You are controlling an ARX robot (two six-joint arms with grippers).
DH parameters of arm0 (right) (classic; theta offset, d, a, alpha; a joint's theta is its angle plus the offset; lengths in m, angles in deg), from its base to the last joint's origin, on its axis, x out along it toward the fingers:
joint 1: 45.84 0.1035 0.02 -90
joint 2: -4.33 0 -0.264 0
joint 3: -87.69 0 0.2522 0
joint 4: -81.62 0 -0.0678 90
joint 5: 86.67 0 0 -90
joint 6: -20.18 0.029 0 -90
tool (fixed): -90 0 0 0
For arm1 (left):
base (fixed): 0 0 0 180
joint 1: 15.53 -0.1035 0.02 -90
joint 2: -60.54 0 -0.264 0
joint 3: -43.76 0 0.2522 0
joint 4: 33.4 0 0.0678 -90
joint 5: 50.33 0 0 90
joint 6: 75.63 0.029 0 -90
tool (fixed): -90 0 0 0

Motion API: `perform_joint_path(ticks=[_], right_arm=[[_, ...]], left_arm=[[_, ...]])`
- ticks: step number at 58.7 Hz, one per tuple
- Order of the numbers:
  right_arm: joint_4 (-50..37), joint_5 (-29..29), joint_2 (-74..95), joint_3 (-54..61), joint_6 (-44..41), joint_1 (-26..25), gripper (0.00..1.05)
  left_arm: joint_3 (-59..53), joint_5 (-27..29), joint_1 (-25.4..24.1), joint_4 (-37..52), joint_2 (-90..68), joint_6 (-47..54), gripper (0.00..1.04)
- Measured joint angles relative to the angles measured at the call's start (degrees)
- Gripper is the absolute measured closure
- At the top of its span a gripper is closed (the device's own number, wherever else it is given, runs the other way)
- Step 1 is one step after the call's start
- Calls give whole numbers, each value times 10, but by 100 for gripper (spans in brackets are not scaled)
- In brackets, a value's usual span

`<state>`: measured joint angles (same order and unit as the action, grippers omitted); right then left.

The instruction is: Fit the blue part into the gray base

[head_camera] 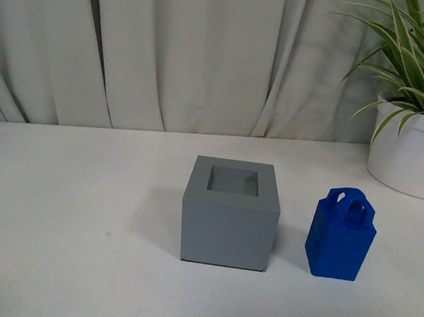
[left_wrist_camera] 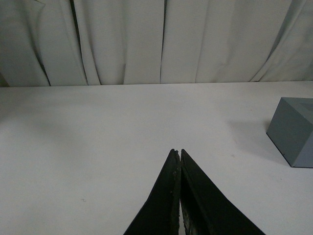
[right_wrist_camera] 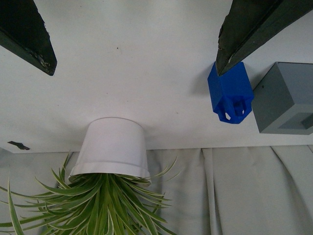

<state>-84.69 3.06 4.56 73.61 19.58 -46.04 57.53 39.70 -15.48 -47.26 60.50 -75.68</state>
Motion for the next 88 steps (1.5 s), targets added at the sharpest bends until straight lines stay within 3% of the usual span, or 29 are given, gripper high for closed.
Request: perform_joint_path(ticks=[60,62,64,65,67,69,83,88], right_arm=[[0,0,0,0,0,0,9],[4,-14,2,-1,-4,-3,9],[37,-87,17,-12,-21,-25,9],[43,-97,24,-15,-26,-31,9],[50,-182,57,-23,-49,-53,9],[51,-210,90,-33,-70,-53,9],[-3,-224,328,-168,-165,-6,9],[25,-242,430,-250,-214,16,9]], left_arm=[[0,0,0,0,0,0,101],[0,0,0,0,0,0,101],[0,0,0,0,0,0,101],[0,0,0,0,0,0,101],[0,-1,0,0,0,0,101],[0,0,0,0,0,0,101],[0,0,0,0,0,0,101],[0,0,0,0,0,0,101]])
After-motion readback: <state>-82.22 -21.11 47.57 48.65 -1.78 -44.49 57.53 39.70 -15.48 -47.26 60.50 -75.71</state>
